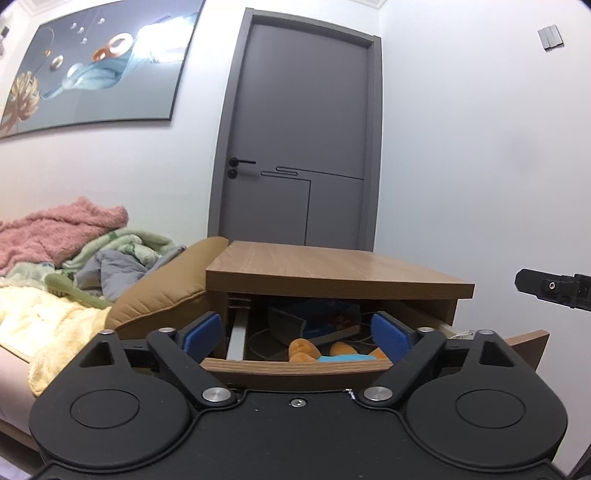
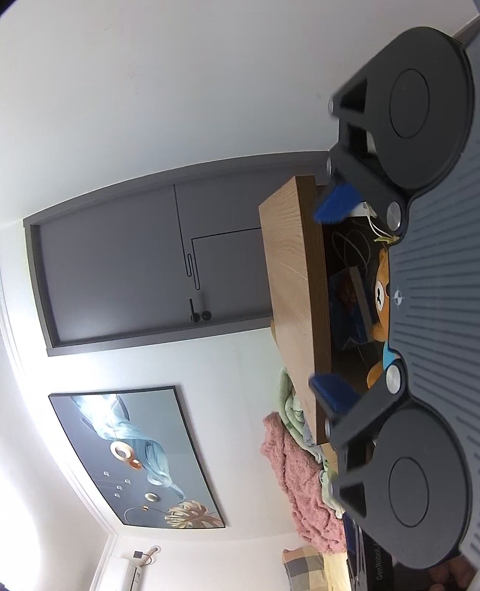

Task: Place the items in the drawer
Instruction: 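Push the drawer front shut with the closed left tool while the right tool pushes too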

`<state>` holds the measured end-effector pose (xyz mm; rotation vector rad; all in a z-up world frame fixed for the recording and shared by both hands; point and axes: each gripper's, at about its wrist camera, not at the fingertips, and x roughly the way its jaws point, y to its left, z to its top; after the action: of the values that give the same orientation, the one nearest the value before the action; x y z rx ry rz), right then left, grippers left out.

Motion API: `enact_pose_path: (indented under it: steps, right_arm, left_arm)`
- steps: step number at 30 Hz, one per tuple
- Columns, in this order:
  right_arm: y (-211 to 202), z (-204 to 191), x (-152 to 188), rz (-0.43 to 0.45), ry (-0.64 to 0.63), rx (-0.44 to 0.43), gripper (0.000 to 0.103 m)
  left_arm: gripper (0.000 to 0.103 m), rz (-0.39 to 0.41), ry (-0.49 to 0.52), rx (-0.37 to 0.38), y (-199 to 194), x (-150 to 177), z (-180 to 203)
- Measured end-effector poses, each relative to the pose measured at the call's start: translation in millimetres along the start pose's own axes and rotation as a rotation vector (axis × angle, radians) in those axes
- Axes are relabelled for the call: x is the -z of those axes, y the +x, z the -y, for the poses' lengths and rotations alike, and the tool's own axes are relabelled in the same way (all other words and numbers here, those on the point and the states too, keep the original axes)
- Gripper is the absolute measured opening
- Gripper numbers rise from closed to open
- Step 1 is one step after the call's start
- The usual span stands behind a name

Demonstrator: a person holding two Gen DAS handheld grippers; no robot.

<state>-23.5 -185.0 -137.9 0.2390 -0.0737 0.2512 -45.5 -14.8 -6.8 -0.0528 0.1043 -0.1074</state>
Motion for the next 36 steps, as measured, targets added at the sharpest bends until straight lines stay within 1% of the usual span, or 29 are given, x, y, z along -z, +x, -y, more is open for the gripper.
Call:
enact_pose_path:
  steps: [1,2,3,4,6,7,8,10,11,12,13,14,15,21,25,29,32,36]
  right_arm:
    - [-2,1,1,0.004,0.010,-0.003,0.071]
    - [-5,3,2,0.012,0.031,-0.008,0.060]
    - [-8,7,4,0.024,0.064,-0.014,0.051]
    - [-12,11,6,0.035,0.097,-0.018,0.047]
    - [-17,14,9,0.041,0.122,-0.015,0.029]
    - [-20,14,11,0.043,0.122,-0.009,0.025]
    - [-22,13,12,0.046,0.110,-0.005,0.021]
    - [-28,9,14,0.049,0.075,-0.001,0.017]
    - [-30,7,16,0.045,0.059,0.003,0.011]
    - [-33,5,18,0.040,0.046,0.007,0.010]
    - [-35,3,19,0.036,0.035,0.008,0.009]
    - [-38,1,21,0.033,0.024,0.008,0.006]
    - [-40,-1,23,0.030,0.013,0.011,0.004]
    - [-58,-11,35,0.015,-0.046,0.045,0.001]
    - [-68,-16,43,-0.014,-0.048,0.050,0.000]
    - [-68,-18,43,-0.037,-0.067,0.049,0.000]
    - [-64,-17,43,-0.060,-0.058,0.046,0.000]
    - [-56,-14,48,-0.095,-0.058,0.045,0.000]
  left_arm:
    - [0.065,-0.001,0.013,-0.004,-1,2,1]
    - [0.061,-0.011,0.030,-0.006,-2,3,2]
    - [0.054,-0.019,0.045,-0.007,-3,5,3]
    - [0.047,-0.021,0.055,-0.003,-5,8,4]
    - [0.042,-0.027,0.075,0.005,-9,12,5]
    - [0.036,-0.030,0.087,0.009,-12,14,6]
    - [0.033,-0.033,0.102,0.016,-15,17,7]
    - [0.025,-0.040,0.124,0.024,-21,22,9]
    - [0.022,-0.043,0.133,0.024,-24,25,10]
    - [0.018,-0.044,0.143,0.023,-27,29,11]
    - [0.017,-0.043,0.153,0.015,-30,32,12]
    - [0.016,-0.041,0.158,0.008,-34,35,13]
    - [0.012,-0.039,0.151,0.003,-37,38,13]
    - [0.000,-0.032,0.108,-0.031,-53,49,8]
    - [0.000,-0.029,0.085,-0.054,-61,54,4]
    - [0.000,-0.034,0.075,-0.088,-57,56,1]
    - [0.000,-0.043,0.061,-0.109,-50,58,-3]
    - [0.000,-0.070,0.092,-0.124,-39,67,-7]
